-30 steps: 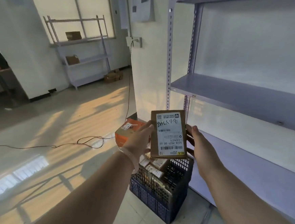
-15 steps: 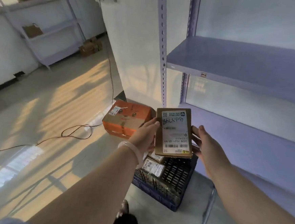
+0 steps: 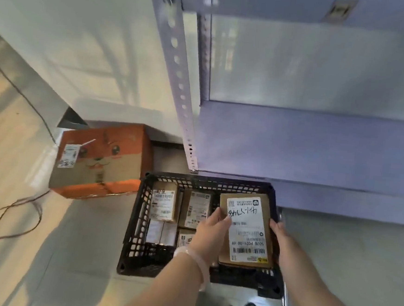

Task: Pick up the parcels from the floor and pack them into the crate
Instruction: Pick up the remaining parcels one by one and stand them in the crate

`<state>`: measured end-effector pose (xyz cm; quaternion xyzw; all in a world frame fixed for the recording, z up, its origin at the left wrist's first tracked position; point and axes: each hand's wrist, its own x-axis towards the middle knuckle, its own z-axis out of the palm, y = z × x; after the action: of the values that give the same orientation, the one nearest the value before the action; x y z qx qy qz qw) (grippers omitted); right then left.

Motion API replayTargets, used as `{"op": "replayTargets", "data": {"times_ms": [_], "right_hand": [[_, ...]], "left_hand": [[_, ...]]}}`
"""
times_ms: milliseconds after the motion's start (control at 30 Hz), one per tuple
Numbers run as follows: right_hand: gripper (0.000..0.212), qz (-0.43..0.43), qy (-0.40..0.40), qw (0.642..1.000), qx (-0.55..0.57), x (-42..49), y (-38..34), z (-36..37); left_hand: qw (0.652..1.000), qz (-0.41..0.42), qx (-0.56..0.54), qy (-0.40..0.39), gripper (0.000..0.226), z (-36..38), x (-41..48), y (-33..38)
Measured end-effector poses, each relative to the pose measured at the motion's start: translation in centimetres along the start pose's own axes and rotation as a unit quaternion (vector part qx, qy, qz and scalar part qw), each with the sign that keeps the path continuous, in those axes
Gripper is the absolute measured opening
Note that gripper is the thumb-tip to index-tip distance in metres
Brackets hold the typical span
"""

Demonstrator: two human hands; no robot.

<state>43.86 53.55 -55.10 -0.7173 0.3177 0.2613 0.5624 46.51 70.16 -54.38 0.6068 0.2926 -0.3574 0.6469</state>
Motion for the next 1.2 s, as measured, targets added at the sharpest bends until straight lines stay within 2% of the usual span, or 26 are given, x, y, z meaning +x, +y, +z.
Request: {"op": "replayTargets", "data": {"times_ms": [67, 133, 200, 267, 367, 467, 500, 600, 733, 800, 900, 1067, 1200], "right_hand": [[0.049, 0.038, 0.010, 0.999, 0.016, 3.7, 1.9, 1.1], [0.046, 0.060, 0.034, 0.998, 0.013, 7.4, 3.5, 2.1], [0.044, 0.056, 0.043, 0.997, 0.010, 10.8, 4.6, 3.2], [0.043, 0.054, 0.046, 0.997, 0.005, 13.9, 5.7, 4.2], [0.043, 0.059, 0.061, 0.996, -0.004, 17.5, 7.1, 5.2], [0.046, 0.093, 0.074, 0.993, 0.008, 19.3, 8.8, 5.5], [0.045, 0.090, 0.079, 0.993, 0.008, 19.4, 9.4, 5.5], [0.044, 0.056, 0.093, 0.994, 0.000, 19.3, 10.6, 5.6], [0.047, 0.001, 0.125, 0.992, -0.020, 18.9, 10.7, 6.1], [0.045, -0.009, 0.099, 0.994, -0.034, 19.2, 10.2, 6.4], [0.049, 0.011, 0.043, 0.998, -0.054, 20.6, 9.5, 7.0], [0.059, 0.050, 0.015, 0.997, -0.060, 22.3, 9.2, 7.2], [0.044, 0.026, 0.009, 0.999, -0.037, 21.7, 9.5, 6.9]], "left_hand": [[1.000, -0.021, -0.019, 0.008, 0.025, -0.1, 3.9, -1.5], [0.999, -0.034, -0.031, 0.011, 0.044, -0.1, 7.9, -3.2], [0.999, -0.033, -0.029, 0.017, 0.058, -0.3, 11.6, -4.8], [0.999, -0.025, -0.017, 0.027, 0.063, -0.6, 14.4, -5.9], [0.999, -0.013, -0.016, 0.032, 0.063, -0.9, 17.4, -6.6], [0.999, -0.010, -0.011, 0.033, 0.046, -0.4, 18.5, -7.4], [0.999, -0.002, 0.001, 0.033, 0.042, -0.1, 18.6, -7.8], [0.998, 0.031, 0.031, 0.033, 0.074, 0.6, 18.8, -8.7], [0.998, 0.016, 0.032, 0.048, 0.081, 0.9, 19.0, -8.9], [0.997, 0.010, 0.038, 0.060, 0.081, 0.8, 19.7, -8.7], [0.995, -0.006, 0.053, 0.089, 0.068, 0.4, 21.1, -8.5], [0.981, 0.004, 0.143, 0.132, 0.069, 1.3, 22.5, -8.9], [0.961, 0.026, 0.219, 0.165, 0.066, 1.7, 22.2, -9.5]]}}
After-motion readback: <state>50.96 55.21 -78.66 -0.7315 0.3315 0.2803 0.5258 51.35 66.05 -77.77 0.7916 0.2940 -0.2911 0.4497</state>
